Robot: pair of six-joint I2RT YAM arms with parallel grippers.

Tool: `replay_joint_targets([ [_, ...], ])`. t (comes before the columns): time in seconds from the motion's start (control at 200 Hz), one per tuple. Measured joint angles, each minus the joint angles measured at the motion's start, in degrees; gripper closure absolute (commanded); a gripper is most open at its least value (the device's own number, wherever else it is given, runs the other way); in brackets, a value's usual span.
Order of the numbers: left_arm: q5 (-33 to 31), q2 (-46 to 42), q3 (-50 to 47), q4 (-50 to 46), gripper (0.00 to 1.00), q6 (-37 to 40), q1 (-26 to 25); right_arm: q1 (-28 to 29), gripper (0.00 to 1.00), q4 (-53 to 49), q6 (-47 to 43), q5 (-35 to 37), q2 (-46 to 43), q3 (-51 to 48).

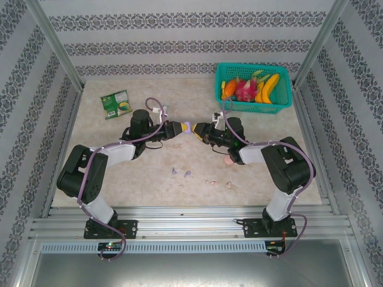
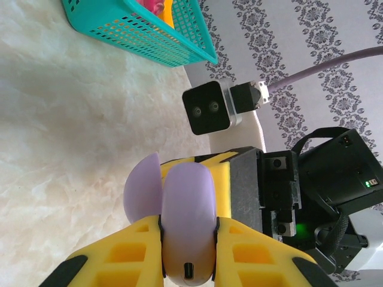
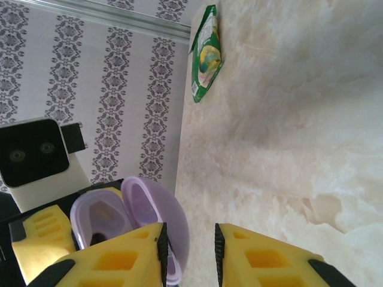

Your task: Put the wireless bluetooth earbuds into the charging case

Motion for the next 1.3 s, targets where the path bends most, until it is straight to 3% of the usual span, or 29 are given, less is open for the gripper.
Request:
replay_joint_targets([
  [0.854,-0.4,0.0,0.1,0.0,1.00,0.0,0.0,0.5,0.74,0.2,0.0,-0.8,1.4,1.7],
  [1.299,-1.6,0.0,0.1,-0.3,1.00,0.0,0.1,0.5,0.88,0.0,-0.1,-1.6,2.7,3.3],
])
